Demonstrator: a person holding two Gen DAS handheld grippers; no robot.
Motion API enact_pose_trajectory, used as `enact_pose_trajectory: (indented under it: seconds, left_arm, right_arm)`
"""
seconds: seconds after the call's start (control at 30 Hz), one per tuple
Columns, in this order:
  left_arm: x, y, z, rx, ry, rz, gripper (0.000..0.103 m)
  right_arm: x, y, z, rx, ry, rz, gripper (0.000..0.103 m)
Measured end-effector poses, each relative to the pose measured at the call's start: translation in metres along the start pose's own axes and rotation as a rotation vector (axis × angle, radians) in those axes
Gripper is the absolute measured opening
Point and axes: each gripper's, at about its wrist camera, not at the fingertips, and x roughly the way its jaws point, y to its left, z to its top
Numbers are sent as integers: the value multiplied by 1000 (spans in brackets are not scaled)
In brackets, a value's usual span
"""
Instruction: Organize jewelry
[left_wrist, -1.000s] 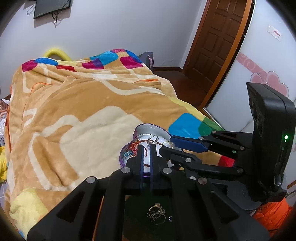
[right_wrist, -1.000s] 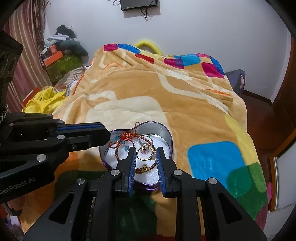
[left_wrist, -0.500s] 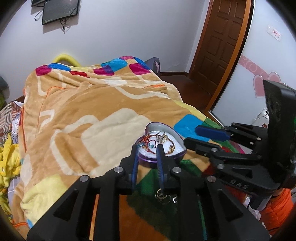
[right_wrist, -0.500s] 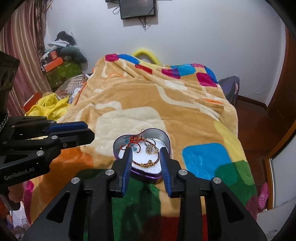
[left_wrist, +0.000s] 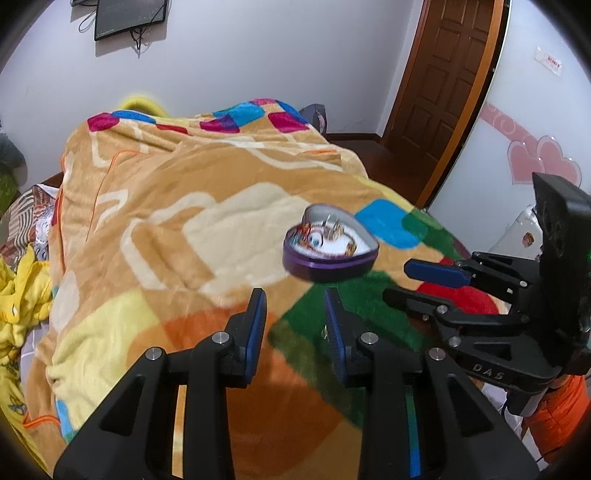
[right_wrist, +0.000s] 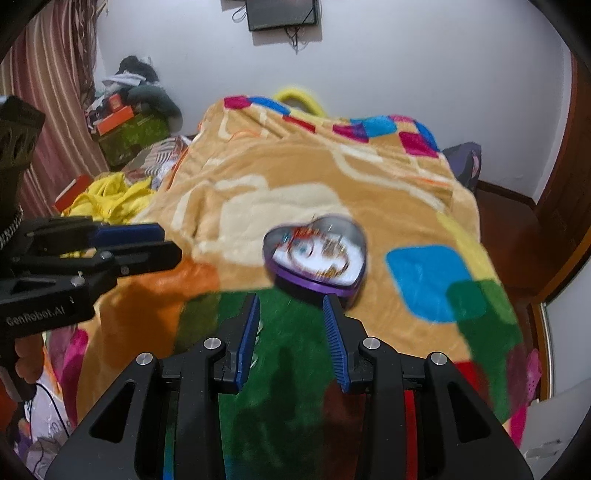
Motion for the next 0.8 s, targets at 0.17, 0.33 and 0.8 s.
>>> enact_pose_trajectory:
  seconds: [0.17, 0.33, 0.8]
  left_arm:
    - [3, 3, -20, -6, 37, -2, 31]
    - [11, 6, -34, -20, 74, -11, 31]
    - [35, -16, -42, 18, 132, -65, 31]
  right_arm:
    - [16, 12, -21, -14, 57, 9, 32]
    - [27, 19, -31, -34, 91, 16, 32]
    - [18, 15, -39, -50, 38, 18, 10]
